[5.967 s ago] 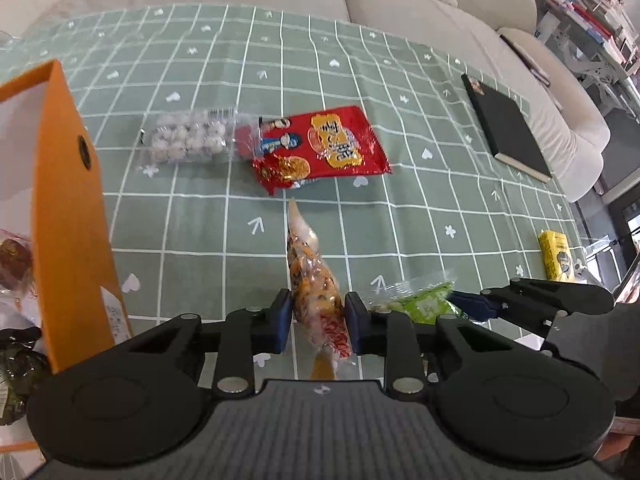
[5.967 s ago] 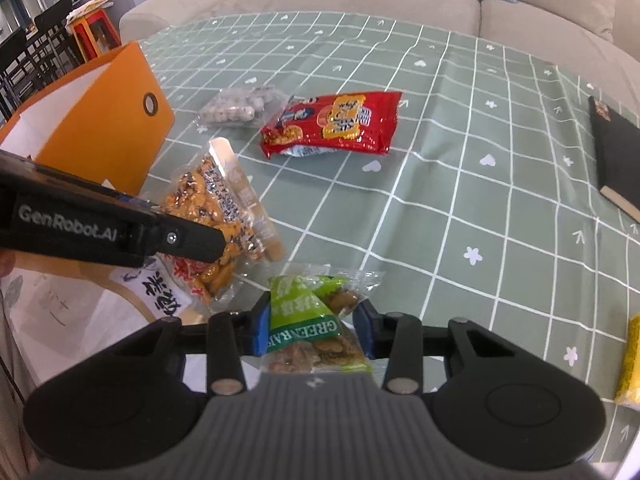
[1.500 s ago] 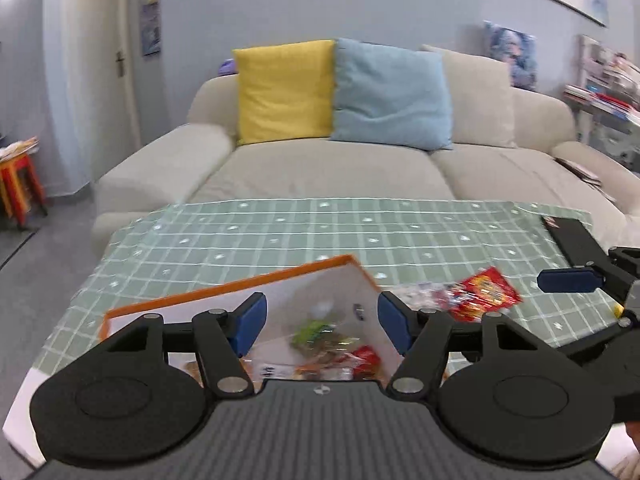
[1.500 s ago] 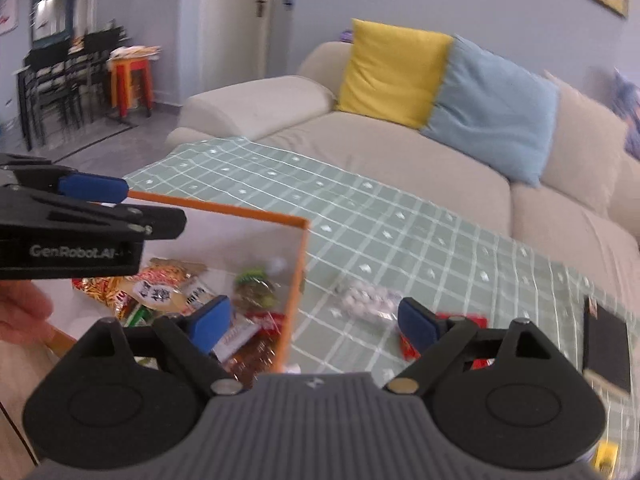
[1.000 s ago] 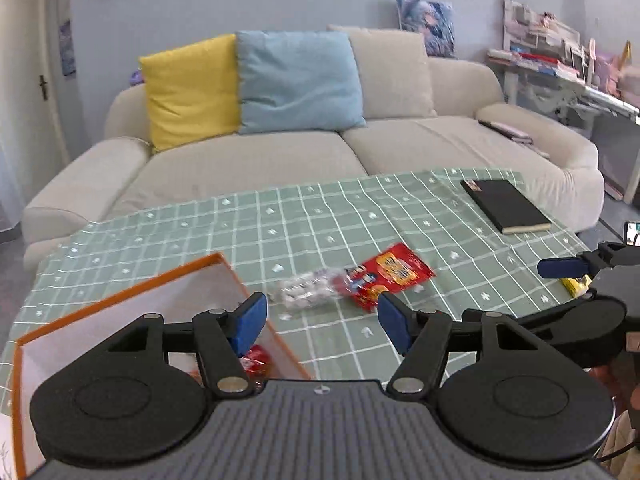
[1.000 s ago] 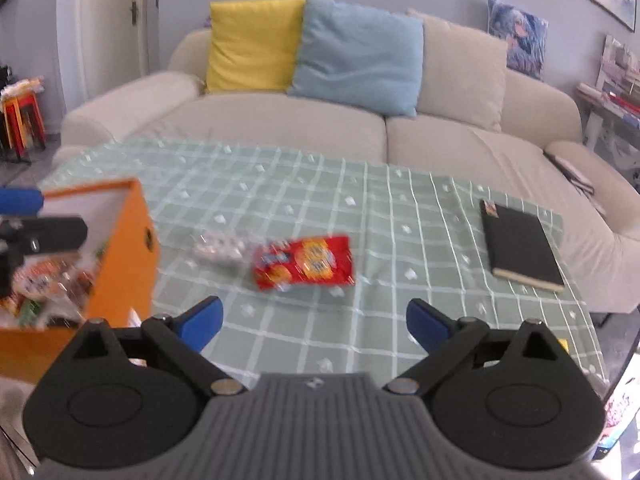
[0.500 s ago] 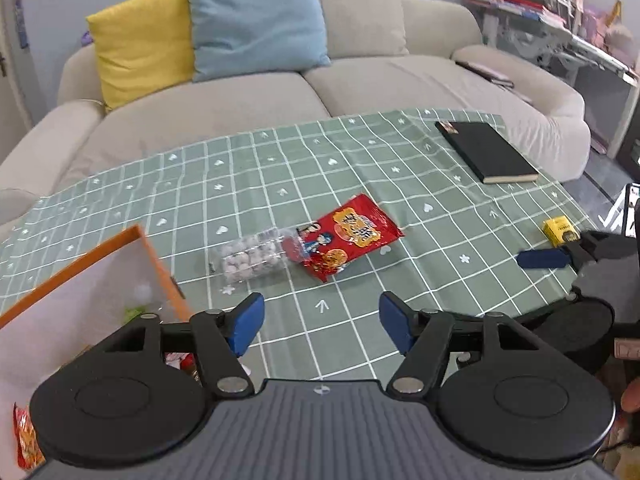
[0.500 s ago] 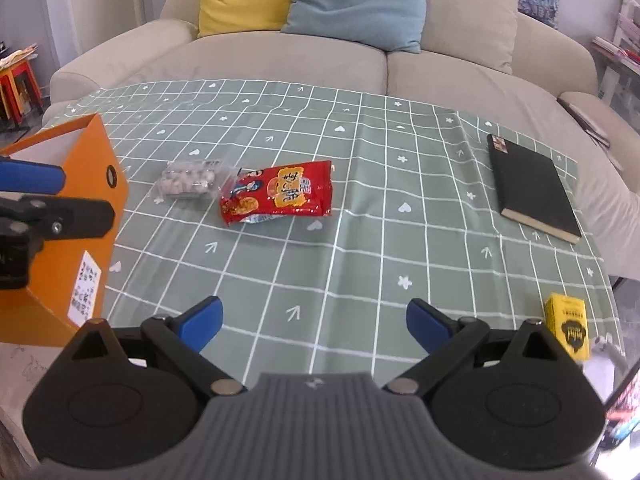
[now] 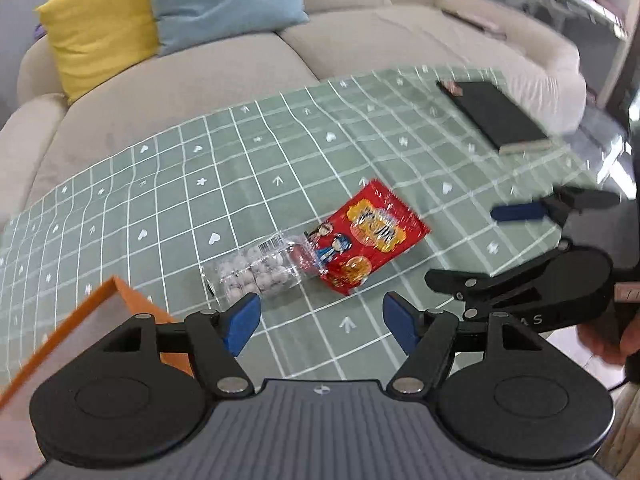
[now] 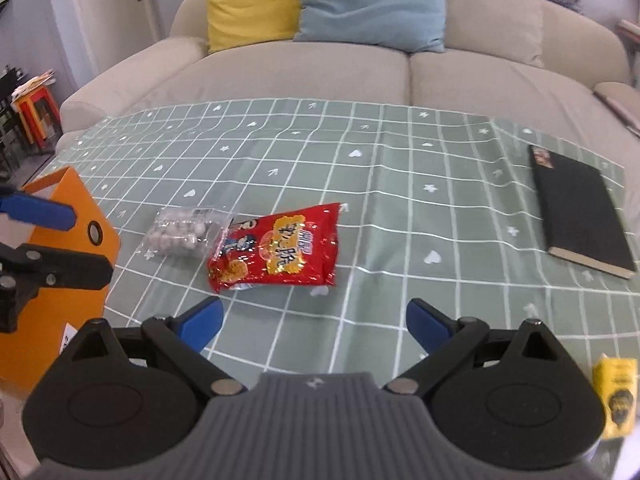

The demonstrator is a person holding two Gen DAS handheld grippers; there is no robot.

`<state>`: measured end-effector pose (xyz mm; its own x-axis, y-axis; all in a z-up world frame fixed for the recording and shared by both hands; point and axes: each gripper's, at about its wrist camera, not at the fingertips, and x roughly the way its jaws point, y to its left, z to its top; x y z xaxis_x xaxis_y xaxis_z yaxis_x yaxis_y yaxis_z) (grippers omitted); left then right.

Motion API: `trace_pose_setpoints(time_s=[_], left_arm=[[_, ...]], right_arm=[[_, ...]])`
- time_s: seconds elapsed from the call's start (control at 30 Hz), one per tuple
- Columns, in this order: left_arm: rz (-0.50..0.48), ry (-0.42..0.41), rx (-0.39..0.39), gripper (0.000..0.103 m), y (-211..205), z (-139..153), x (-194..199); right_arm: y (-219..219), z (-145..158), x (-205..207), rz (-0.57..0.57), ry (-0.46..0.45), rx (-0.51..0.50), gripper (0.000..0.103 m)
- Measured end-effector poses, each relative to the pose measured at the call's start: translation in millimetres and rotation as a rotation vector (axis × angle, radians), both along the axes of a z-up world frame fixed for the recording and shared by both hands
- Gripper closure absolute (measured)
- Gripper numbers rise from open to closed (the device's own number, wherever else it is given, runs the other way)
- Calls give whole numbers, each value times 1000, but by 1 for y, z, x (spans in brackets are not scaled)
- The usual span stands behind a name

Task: Organize snacks
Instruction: 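Reach left tool to the red spicy-strip pack while right tool approaches it too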

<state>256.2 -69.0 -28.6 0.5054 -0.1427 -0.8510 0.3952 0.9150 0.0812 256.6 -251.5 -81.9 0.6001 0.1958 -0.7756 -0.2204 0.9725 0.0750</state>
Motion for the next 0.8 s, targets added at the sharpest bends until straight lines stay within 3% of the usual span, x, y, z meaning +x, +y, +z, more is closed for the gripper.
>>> trace_pose_setpoints(time_s=[0.1, 0.23, 0.57, 0.7, 0.8], left_arm=[[-35, 19, 79, 21, -5, -11, 16], [-99, 58, 160, 21, -11, -27, 34], [-242, 120, 461, 21, -32, -74, 81], [-267, 155, 513, 21, -32, -88, 95], [-286, 151, 512, 21, -32, -94, 98]], right_arm=[[5, -7, 12, 33, 5, -22, 10], [0, -17, 28, 34, 39, 6, 25], [0, -41, 48, 129, 61, -51, 40], [-2, -40, 49, 144, 44, -23, 46], [-2, -39, 49, 151, 34, -20, 60]])
